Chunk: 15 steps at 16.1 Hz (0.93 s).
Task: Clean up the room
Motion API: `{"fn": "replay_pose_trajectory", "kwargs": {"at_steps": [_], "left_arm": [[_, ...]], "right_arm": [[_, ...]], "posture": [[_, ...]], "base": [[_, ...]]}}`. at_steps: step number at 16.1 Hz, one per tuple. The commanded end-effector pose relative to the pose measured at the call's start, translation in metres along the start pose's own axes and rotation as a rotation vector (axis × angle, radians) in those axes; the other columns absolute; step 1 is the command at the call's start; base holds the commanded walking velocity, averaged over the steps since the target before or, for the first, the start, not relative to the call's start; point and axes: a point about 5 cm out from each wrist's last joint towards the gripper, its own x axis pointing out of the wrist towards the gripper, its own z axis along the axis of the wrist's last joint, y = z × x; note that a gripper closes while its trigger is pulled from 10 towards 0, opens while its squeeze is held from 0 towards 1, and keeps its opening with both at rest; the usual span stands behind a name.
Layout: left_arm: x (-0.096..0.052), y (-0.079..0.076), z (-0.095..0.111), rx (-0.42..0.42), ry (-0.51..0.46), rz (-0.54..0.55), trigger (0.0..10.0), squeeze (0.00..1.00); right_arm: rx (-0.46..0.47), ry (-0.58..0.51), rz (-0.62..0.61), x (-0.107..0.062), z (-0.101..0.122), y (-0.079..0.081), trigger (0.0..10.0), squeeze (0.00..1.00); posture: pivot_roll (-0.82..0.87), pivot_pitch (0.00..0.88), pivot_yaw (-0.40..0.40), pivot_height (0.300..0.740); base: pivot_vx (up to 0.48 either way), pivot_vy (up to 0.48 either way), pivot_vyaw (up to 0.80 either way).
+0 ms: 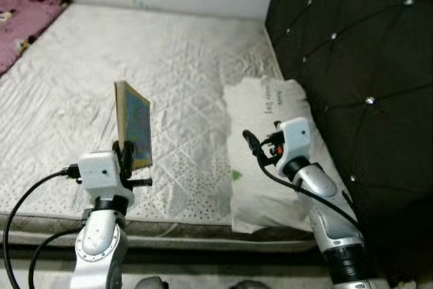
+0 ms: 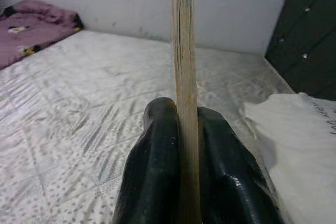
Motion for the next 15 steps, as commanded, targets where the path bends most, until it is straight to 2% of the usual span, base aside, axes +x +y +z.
{"fn": "replay_pose_trajectory", "kwargs": {"at_steps": [1, 4, 7, 9, 11, 12, 15], "left_arm": [[0.002, -0.004, 0.007, -0.008, -0.032, -0.013, 10.0, 0.00], [0.002, -0.004, 0.007, -0.008, -0.033, -0.015, 10.0, 0.00], [0.004, -0.004, 0.007, -0.008, -0.035, -0.001, 10.0, 0.00], [0.007, 0.000, 0.007, 0.030, -0.015, 0.066, 10.0, 0.00], [0.007, 0.006, 0.009, 0.023, -0.013, 0.070, 10.0, 0.00], [0.004, 0.014, 0.010, 0.008, -0.024, 0.100, 10.0, 0.00], [-0.004, 0.020, 0.012, 0.038, -0.032, 0.153, 10.0, 0.00]], "right_arm": [[-0.003, 0.001, -0.007, -0.001, 0.002, -0.005, 10.0, 0.00], [-0.002, 0.004, -0.007, -0.001, 0.001, -0.005, 10.0, 0.00], [0.000, 0.010, -0.003, -0.001, 0.000, -0.004, 10.0, 0.00], [0.003, 0.014, -0.005, 0.000, 0.001, -0.005, 10.0, 0.00], [0.053, 0.012, -0.044, 0.010, 0.005, -0.007, 10.0, 0.00], [0.108, -0.012, -0.052, 0.023, 0.015, 0.005, 10.0, 0.00], [0.152, -0.035, -0.029, 0.021, 0.016, 0.022, 10.0, 0.00]], "posture": [[-0.05, 0.020, -0.064, 0.740], [-0.05, 0.017, -0.064, 0.740], [-0.06, 0.017, -0.064, 0.740], [-0.06, 0.021, -0.064, 0.740], [-0.05, 0.038, -0.065, 0.740], [-0.04, 0.067, -0.054, 0.740], [-0.03, 0.083, -0.042, 0.740]], "base": [[0.000, 0.000, 0.00], [0.000, 0.000, -0.15], [0.000, 0.000, -0.80], [0.000, 0.000, -0.76], [0.000, 0.000, -0.68], [0.000, 0.000, 0.00], [0.000, 0.000, 0.00]]}}
